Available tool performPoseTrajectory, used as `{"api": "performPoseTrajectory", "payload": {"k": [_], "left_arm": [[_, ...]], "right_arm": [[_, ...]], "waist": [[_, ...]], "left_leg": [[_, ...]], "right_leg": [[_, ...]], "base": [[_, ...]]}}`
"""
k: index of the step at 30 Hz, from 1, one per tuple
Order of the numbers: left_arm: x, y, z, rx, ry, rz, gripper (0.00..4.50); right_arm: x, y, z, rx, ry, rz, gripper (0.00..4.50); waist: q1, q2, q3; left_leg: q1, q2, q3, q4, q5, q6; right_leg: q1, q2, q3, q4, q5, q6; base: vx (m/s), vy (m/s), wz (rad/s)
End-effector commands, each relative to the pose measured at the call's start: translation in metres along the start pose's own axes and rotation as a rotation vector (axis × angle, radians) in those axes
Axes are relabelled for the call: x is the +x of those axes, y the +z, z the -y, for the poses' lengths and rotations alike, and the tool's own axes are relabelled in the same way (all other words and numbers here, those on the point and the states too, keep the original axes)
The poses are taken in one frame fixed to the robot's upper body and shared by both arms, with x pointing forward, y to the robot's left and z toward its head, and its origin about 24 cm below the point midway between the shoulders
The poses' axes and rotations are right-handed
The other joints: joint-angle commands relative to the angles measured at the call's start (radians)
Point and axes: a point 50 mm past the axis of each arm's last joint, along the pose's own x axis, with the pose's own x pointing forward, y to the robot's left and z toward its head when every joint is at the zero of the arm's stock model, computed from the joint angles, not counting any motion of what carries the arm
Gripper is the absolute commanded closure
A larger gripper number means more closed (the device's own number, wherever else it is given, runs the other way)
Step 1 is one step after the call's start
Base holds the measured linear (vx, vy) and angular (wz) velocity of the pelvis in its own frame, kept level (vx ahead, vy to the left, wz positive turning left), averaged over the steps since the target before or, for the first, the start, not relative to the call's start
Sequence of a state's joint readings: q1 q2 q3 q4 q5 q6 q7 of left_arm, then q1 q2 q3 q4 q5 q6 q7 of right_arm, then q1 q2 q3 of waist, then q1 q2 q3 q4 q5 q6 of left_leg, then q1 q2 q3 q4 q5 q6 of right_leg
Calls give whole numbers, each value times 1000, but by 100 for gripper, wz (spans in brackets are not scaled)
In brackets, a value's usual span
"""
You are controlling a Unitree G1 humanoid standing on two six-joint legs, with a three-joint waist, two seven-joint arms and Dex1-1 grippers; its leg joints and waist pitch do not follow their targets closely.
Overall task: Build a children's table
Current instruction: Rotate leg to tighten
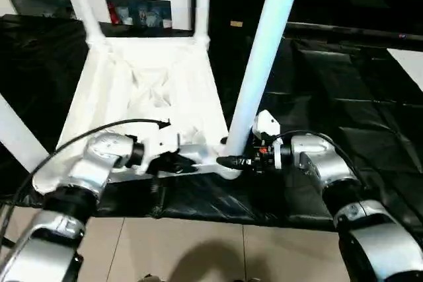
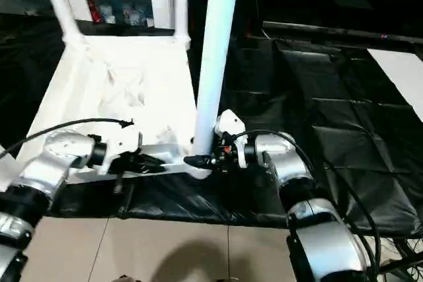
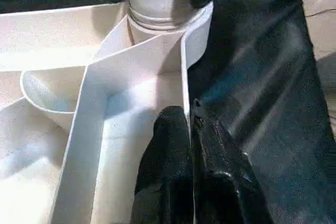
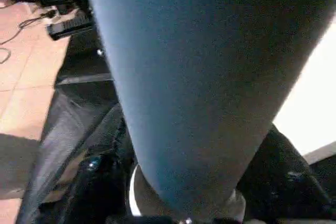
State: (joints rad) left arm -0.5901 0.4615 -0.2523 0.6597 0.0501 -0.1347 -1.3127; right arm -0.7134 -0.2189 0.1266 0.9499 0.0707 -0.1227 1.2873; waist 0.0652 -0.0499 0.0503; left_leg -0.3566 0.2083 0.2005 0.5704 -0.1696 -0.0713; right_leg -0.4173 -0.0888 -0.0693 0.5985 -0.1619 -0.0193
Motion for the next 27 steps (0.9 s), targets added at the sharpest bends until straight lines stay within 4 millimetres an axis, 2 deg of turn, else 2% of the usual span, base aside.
{"api": "performPoseTrajectory", "payload": {"k": [1,6,14,17,20,21,22,23,25,26,27], "left_arm": [[3,-5,4,-1,-53,-45,450],[3,-5,4,-9,-59,-37,450],[3,-6,3,-14,-60,-26,450],[6,-6,-1,-25,-4,-38,450],[11,-5,-6,-50,64,-43,450],[17,-2,-8,-68,107,-35,450],[20,0,-9,-80,126,-27,450],[22,1,-9,-88,139,-21,450],[42,10,-8,-135,189,12,450],[45,11,-7,-142,194,16,450],[50,14,-6,-148,206,19,450]], "right_arm": [[2,0,-1,-2,42,-22,205],[4,-2,-3,8,62,-23,241],[6,-6,-5,48,82,-12,251],[10,-8,-5,89,15,36,251],[15,-13,-5,116,-65,51,251],[18,-18,-6,128,-126,45,251],[20,-21,-6,133,-156,44,251],[21,-22,-7,137,-177,43,251],[33,-30,-9,180,-317,64,252],[35,-30,-10,189,-338,69,253],[40,-31,-11,207,-372,75,254]], "waist": [[3,6,-60],[4,6,-64],[4,9,-64],[4,12,-63],[4,12,-59],[2,7,-52],[-1,7,-53],[-4,5,-52],[-9,3,-48],[-13,5,-45],[-19,4,-46]], "left_leg": [[14,33,-7,-62,-285,21],[9,32,-8,-61,-259,21],[9,31,-9,-61,-264,21],[10,31,-9,-61,-275,16],[13,32,-9,-64,-301,7],[22,29,-11,-64,-356,-6],[23,29,-17,-66,-370,-15],[22,28,-18,-67,-371,-17],[26,26,-22,-66,-395,-21],[30,25,-26,-67,-416,-25],[31,23,-30,-66,-441,-24]], "right_leg": [[45,-52,44,-65,-297,-216],[50,-51,44,-58,-250,-221],[51,-51,43,-58,-248,-227],[49,-49,44,-59,-259,-224],[46,-50,44,-65,-303,-214],[38,-53,43,-79,-415,-187],[37,-57,43,-83,-471,-167],[37,-58,43,-86,-491,-157],[31,-59,40,-97,-563,-126],[25,-59,37,-106,-613,-108],[26,-60,30,-113,-656,-89]], "base": [[0,0,0],[0,0,0],[0,0,0],[0,0,0],[0,0,0],[0,0,0],[0,0,0],[0,0,0],[0,0,0],[0,0,0],[0,0,0]]}}
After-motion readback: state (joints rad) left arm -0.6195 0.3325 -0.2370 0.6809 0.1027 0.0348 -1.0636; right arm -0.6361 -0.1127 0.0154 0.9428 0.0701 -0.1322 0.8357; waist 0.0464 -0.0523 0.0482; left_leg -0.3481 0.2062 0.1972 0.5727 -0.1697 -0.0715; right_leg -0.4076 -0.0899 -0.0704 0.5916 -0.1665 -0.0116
